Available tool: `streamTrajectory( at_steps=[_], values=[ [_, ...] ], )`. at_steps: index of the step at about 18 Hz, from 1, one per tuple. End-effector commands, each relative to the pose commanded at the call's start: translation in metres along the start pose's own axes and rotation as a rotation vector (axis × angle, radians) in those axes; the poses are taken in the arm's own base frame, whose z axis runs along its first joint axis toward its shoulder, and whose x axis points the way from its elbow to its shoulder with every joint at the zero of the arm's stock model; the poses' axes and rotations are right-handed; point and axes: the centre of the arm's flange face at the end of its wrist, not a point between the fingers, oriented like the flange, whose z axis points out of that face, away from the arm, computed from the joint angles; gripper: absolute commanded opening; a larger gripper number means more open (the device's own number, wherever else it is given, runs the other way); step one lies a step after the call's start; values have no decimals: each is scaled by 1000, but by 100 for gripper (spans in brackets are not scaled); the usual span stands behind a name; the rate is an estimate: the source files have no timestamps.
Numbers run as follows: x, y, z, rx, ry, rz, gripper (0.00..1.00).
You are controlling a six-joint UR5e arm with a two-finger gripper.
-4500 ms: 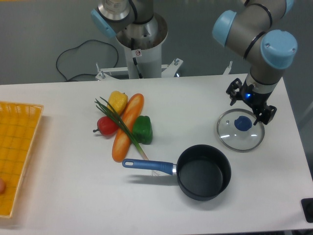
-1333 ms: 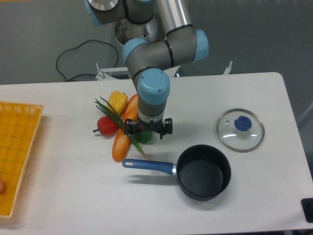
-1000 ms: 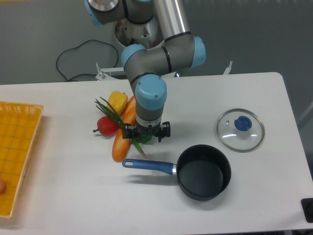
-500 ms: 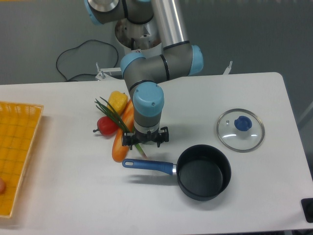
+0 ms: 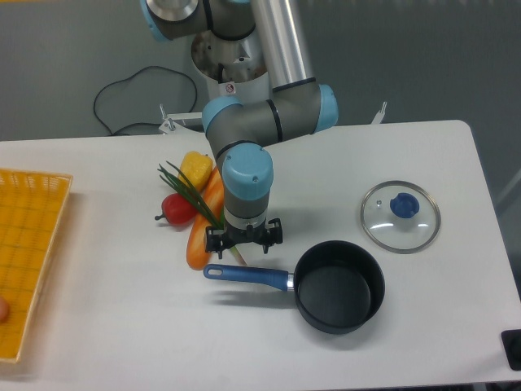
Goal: Pick up the green onion
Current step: 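Close the gripper on the green onion stalks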
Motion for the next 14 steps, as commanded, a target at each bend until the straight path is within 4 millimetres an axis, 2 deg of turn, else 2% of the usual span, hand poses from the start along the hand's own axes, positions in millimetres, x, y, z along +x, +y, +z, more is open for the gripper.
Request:
streamTrajectory(
  at_steps=[14],
  values=[
    [4,11,18,-24,2,7,100]
  ],
)
